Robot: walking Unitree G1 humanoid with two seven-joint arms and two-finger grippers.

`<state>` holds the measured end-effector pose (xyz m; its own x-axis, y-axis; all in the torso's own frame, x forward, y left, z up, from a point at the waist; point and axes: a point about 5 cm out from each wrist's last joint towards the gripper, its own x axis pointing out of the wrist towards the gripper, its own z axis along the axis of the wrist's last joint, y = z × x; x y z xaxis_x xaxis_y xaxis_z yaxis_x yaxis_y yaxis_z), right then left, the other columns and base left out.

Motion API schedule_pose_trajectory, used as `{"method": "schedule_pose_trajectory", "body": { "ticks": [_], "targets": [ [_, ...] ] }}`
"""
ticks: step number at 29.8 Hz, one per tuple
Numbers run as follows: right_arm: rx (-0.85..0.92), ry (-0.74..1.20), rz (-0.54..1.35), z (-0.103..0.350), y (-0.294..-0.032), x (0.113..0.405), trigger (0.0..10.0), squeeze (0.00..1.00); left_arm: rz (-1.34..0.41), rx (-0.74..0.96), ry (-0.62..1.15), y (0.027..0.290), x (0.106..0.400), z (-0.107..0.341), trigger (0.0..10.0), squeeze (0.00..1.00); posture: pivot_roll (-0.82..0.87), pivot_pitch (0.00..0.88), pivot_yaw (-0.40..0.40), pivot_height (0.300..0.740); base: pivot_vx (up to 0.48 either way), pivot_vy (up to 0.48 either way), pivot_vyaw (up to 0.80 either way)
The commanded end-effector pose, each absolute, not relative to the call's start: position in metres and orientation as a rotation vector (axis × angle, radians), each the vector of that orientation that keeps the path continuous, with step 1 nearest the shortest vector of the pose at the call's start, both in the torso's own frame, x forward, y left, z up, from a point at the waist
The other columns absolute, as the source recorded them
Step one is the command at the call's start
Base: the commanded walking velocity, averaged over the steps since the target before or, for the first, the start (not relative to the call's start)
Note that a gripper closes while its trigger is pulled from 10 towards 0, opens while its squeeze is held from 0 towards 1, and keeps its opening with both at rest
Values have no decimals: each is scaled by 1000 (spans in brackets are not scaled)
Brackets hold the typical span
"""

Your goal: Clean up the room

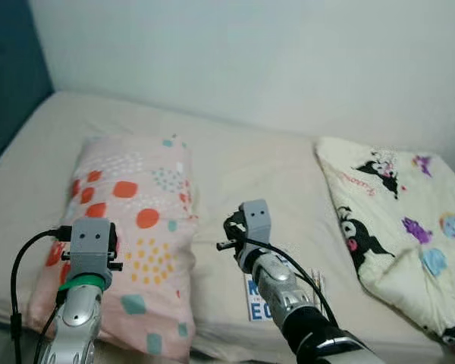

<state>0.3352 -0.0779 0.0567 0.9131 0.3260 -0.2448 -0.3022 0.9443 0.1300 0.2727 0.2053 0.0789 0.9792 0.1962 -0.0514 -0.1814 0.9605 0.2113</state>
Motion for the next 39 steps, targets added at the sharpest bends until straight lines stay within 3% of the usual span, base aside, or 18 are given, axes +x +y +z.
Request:
{"method": "schedule_pose_trajectory", "body": {
  "ticks": [1,12,27,33,39],
  "targets": [
    [95,302,268,50,-91,334,10000,0,155,213,82,198,275,78,10000,0,130,13,-113,740,0,0,0],
    [101,320,158,42,-105,330,10000,0,120,227,82,199,284,83,10000,0,129,15,-100,740,0,393,0],
    [191,382,-33,20,-130,314,10000,0,35,231,101,202,304,94,10000,0,157,16,29,740,0,415,0],
    [209,393,-93,15,-133,308,10000,0,-46,310,149,201,316,100,10000,0,154,21,103,740,0,0,0],
    [189,375,-117,18,-141,310,10000,0,-41,313,156,197,318,105,10000,0,157,27,98,740,0,0,0]
  ]
}}
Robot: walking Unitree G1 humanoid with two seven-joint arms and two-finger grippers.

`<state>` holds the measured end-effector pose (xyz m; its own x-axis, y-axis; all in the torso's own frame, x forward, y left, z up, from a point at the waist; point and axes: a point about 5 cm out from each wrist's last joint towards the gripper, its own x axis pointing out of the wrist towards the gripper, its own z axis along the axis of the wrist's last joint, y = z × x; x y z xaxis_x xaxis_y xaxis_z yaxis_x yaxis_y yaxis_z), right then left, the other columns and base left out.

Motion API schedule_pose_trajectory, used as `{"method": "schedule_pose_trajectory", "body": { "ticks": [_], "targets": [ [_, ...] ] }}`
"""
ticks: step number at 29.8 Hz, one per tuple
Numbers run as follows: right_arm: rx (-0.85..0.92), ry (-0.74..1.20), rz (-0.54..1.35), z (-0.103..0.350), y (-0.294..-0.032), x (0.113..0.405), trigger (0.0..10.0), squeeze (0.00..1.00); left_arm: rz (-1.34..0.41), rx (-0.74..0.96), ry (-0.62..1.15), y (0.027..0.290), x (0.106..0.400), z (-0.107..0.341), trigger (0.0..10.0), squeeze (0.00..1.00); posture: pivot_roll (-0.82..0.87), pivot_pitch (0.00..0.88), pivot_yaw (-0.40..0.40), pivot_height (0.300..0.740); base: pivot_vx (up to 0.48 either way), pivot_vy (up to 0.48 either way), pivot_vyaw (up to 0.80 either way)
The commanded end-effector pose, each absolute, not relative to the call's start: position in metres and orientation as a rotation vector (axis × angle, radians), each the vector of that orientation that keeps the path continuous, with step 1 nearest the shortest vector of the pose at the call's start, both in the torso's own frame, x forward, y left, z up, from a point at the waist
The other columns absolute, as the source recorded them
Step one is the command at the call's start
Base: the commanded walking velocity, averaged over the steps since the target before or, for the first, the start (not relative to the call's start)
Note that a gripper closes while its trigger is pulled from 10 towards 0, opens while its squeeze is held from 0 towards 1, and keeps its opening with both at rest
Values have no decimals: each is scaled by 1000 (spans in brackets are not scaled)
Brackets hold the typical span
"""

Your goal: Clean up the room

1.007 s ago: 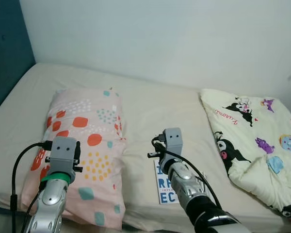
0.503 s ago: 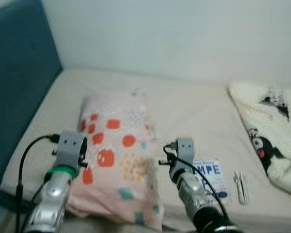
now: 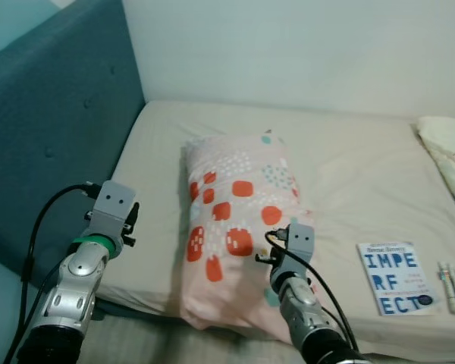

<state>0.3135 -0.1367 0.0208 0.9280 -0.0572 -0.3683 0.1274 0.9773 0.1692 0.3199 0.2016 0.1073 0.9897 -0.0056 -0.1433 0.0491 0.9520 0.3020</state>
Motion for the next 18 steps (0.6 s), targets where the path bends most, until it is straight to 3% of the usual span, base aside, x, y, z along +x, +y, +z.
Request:
{"method": "schedule_pose_trajectory", "body": {
  "ticks": [1,10,18],
  "targets": [
    [189,375,-117,18,-141,310,10000,0,-41,313,156,197,318,105,10000,0,157,27,98,740,0,0,0],
    [184,361,-119,20,-141,312,10000,0,-20,221,204,185,303,74,10000,0,117,55,34,740,0,0,0],
    [167,334,-92,28,-140,318,10000,0,39,170,229,185,303,67,10000,0,95,59,3,740,0,-405,0]
  ]
}}
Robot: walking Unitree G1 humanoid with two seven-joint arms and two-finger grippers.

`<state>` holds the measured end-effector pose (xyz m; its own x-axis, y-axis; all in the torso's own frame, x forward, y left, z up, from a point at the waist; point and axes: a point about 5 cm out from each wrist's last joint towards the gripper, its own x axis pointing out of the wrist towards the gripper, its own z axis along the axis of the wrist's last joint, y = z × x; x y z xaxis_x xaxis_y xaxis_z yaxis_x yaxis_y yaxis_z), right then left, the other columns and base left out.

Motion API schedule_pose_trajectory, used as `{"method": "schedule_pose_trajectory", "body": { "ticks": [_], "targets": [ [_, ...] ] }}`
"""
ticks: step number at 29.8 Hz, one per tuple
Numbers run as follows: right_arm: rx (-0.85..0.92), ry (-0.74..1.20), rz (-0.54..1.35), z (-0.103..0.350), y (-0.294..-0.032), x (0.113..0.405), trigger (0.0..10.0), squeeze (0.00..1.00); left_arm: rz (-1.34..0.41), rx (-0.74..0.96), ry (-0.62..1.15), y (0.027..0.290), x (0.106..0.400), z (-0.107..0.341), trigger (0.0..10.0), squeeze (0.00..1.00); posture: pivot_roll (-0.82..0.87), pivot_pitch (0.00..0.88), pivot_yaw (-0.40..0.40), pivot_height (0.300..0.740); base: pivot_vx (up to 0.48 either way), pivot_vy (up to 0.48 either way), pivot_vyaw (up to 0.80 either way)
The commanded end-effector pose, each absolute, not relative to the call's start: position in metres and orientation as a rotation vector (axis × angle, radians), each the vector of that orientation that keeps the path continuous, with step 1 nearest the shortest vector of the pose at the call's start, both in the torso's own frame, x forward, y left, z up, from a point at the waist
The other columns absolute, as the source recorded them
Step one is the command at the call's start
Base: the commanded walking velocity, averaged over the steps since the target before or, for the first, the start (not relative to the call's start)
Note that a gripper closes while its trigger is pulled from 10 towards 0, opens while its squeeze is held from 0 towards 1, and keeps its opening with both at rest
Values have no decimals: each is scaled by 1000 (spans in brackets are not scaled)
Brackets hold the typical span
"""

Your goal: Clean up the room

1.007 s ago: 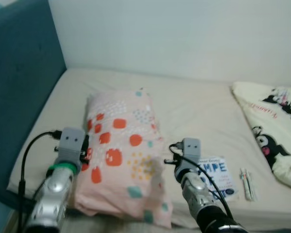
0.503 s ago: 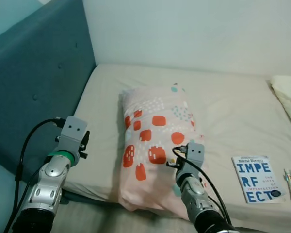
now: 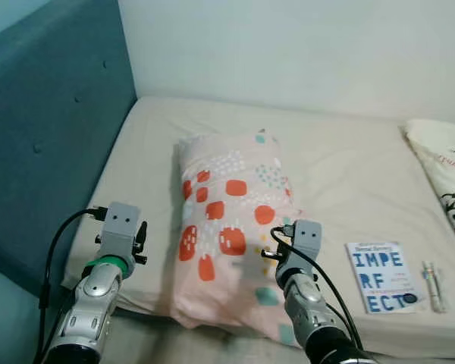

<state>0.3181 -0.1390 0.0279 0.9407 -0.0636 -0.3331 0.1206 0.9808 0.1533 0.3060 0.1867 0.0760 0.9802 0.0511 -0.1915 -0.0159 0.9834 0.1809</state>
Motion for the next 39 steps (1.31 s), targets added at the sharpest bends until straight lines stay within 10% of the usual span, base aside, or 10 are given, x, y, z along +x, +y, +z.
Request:
{"method": "schedule_pose_trajectory", "body": {
  "ticks": [1,39],
  "targets": [
    [168,328,-93,30,-141,320,10000,0,61,151,220,188,304,71,10000,0,101,50,-4,740,0,0,0],
    [244,262,-91,44,-137,330,10000,0,33,215,122,190,314,82,10000,0,104,12,-17,706,0,0,0]
  ]
}}
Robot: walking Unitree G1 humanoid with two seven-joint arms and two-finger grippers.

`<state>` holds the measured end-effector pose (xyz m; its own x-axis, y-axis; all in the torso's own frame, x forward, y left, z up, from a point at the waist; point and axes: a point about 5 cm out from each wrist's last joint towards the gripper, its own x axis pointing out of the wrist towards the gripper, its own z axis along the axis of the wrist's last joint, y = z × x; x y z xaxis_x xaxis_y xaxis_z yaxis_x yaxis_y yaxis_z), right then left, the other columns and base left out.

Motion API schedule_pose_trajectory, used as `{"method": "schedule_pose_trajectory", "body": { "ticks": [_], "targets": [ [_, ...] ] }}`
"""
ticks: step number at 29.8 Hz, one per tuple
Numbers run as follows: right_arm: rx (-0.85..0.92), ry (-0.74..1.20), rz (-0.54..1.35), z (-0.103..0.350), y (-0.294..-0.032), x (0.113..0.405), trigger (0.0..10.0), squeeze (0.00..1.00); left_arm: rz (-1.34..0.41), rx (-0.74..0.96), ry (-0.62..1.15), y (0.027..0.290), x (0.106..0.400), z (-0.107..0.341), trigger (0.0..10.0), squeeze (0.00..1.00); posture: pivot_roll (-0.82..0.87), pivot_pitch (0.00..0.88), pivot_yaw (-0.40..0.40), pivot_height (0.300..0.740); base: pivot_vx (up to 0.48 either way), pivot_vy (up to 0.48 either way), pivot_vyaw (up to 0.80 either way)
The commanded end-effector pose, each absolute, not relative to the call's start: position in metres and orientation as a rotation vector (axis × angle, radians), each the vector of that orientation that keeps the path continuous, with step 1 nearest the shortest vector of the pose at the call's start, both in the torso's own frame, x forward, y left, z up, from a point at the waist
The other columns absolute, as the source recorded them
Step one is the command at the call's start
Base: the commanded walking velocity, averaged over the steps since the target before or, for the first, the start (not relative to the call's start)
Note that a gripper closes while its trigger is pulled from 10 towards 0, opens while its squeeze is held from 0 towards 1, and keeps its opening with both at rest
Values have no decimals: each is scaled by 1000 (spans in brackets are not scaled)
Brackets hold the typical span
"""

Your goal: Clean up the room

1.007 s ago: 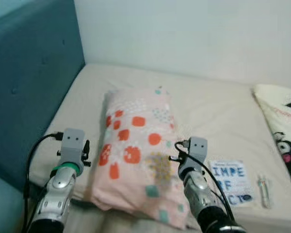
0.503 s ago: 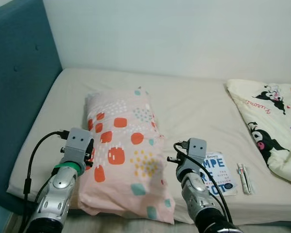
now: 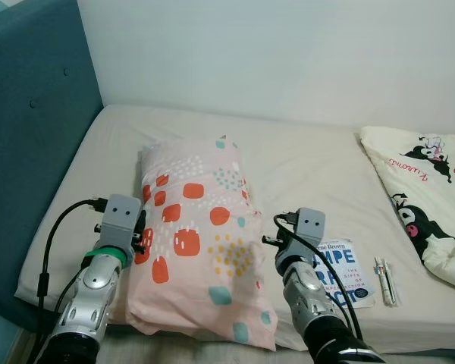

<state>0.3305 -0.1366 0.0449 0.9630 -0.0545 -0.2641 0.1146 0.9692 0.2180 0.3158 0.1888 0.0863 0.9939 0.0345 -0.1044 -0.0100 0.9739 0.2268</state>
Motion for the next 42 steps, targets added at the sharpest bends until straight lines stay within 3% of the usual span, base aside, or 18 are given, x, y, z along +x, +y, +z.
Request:
{"method": "schedule_pose_trajectory", "body": {
  "ticks": [1,26,35,39,42],
  "targets": [
    [244,264,-90,44,-137,330,10000,0,39,215,124,191,314,81,10000,0,104,12,-17,701,0,0,0],
    [255,266,-83,43,-136,330,10000,0,73,226,128,201,315,81,10000,0,103,13,-27,576,0,0,0],
    [255,266,-82,44,-136,331,10000,0,78,231,127,204,315,81,10000,0,103,9,-30,551,0,0,0],
    [271,206,-77,54,-138,336,10000,0,145,243,81,230,317,92,10000,0,91,6,-38,546,0,0,0],
    [280,127,-83,68,-143,342,10000,0,135,260,48,234,321,98,10000,0,79,23,-35,546,0,0,0]
  ]
}}
